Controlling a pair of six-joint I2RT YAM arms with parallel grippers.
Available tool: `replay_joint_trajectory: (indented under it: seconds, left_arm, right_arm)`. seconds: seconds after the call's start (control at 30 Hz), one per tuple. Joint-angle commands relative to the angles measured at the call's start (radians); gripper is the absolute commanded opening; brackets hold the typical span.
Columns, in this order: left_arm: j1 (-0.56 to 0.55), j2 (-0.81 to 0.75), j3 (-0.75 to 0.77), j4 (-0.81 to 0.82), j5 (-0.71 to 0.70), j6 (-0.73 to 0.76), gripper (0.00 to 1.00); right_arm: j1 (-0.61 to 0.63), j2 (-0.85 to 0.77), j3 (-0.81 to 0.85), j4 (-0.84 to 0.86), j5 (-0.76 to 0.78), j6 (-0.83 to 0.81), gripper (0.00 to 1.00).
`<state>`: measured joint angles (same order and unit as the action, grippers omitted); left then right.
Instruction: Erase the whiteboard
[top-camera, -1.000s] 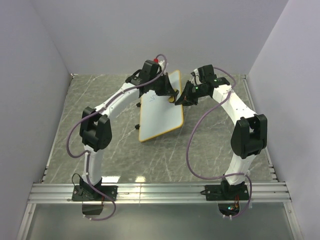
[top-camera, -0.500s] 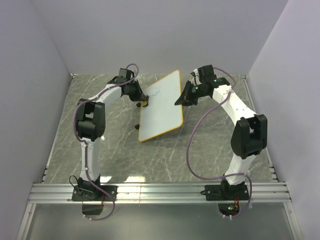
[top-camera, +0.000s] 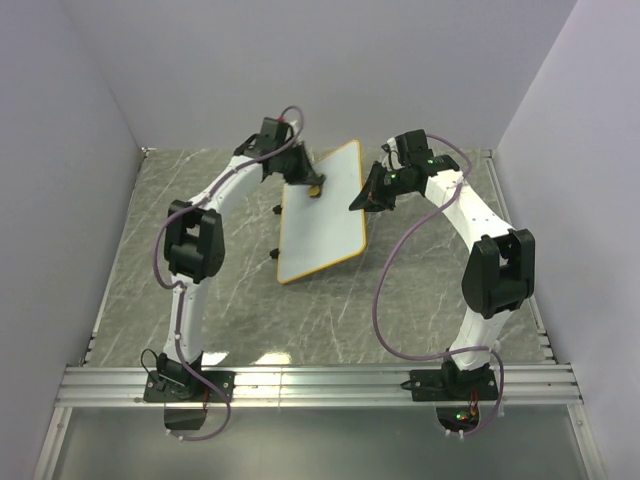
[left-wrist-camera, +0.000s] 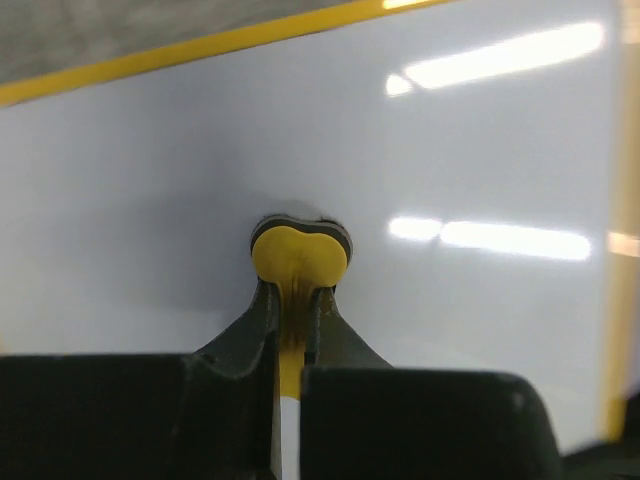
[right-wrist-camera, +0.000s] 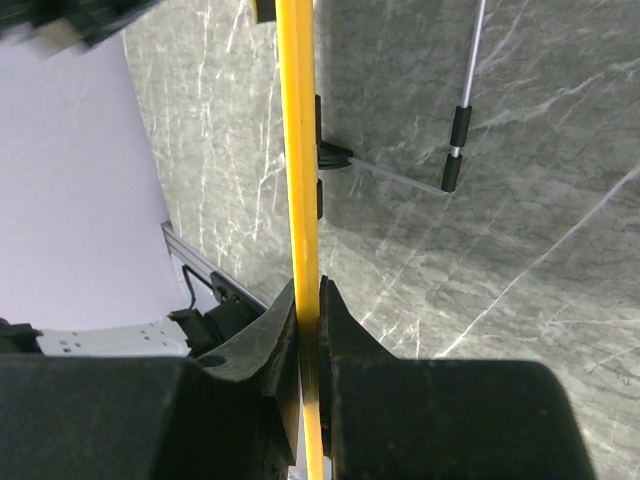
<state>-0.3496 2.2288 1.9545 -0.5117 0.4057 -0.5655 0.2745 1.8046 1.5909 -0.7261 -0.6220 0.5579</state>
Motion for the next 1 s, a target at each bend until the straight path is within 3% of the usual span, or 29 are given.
replay_joint_trajectory:
  seconds: [0.0,0.1,0.27,0.5,0.67,0.97]
  left_arm:
    - [-0.126,0.044,0.182,-0.022,0.143,-0.019,0.00]
    - [-0.140,0.037,0.178,0.038,0.150,-0.063,0.00]
    - [-0.118,0.087,0.201,-0.057,0.021,-0.051,0.00]
    - [0.004,0.108,0.011,-0.099,-0.119,-0.020,0.00]
    - [0.057,0.039,-0.140,-0.045,-0.128,0.010,0.00]
    - [0.052,-0.078,-0.033,-0.022,-0.051,-0.007,0.00]
  right_arm:
    - [0.028,-0.016,-0.025,-0.036,0.033,-0.036,0.00]
    - [0.028,-0.016,-0.022,-0.038,0.034,-0.038,0.00]
    - [0.031,-0.014,-0.017,-0.048,0.038,-0.047,0.00]
    - [0.029,-0.022,-0.009,-0.070,0.044,-0.065,0.00]
    - [0.031,-0.027,-0.023,-0.064,0.042,-0.070,0.00]
    - [0.031,-0.021,-0.037,-0.041,0.031,-0.058,0.00]
